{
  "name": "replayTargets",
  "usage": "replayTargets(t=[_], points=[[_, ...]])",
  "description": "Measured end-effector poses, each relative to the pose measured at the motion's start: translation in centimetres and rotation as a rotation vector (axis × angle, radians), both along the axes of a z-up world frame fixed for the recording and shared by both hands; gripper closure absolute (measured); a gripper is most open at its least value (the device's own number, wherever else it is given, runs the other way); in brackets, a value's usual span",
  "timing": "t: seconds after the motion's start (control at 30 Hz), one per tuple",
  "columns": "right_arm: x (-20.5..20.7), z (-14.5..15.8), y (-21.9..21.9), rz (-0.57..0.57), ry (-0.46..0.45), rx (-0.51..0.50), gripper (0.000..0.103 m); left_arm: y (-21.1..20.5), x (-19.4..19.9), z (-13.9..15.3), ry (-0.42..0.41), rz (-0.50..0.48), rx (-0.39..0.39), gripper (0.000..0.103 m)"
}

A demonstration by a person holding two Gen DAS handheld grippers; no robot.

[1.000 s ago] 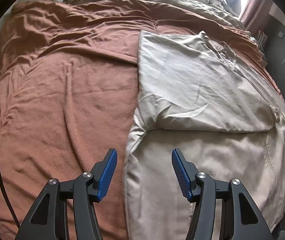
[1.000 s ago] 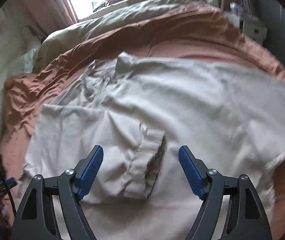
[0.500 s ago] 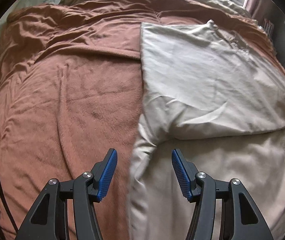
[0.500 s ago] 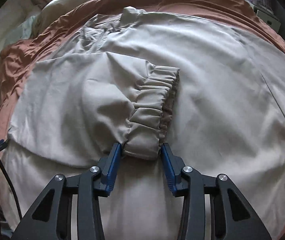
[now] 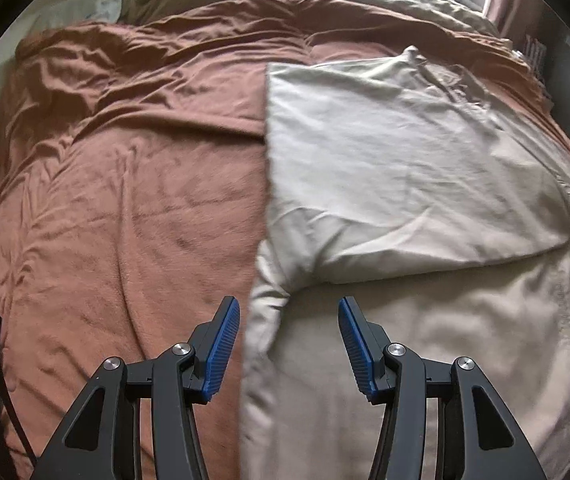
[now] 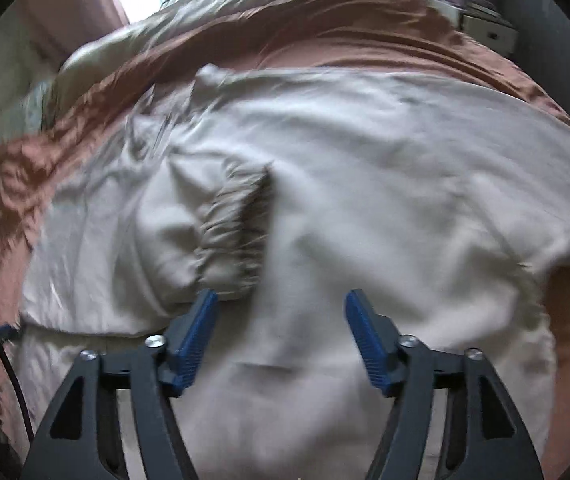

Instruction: Fold large clothes

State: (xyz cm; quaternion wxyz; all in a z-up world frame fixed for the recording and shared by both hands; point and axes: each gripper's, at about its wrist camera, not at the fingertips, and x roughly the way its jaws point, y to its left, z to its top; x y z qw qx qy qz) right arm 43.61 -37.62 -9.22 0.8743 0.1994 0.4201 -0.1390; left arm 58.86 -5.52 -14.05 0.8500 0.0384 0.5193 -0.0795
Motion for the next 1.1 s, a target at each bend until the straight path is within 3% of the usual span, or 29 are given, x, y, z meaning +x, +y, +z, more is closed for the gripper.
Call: replayTargets(t=[0.4,0.6,0.97,1.1], points=[[-13.8,0.4,-10.8,-0.241,-0.154,0.098,0.037,-9.3,-1.1,2.3,-0.022,-0.093,-0.015,0.048],[-18.9,-1.2,-16.0,-0.355,-0.213,0.18,0.052,-15.0,-1.3,2.5,-0.034,-0.165,-0.01,0.048],[-23.7,-3.9,-23.3,-0.504,-0.262,0.244,0.059,-23.7,-0.8,1.4,-0.034,-0.265,0.027,0.048],[-23.5,-5.1,-24.9,-0.54,-0.254,0.264,0.069,-25.5,-0.5,0.2,-0.007,-0.271,0.011,0.048]])
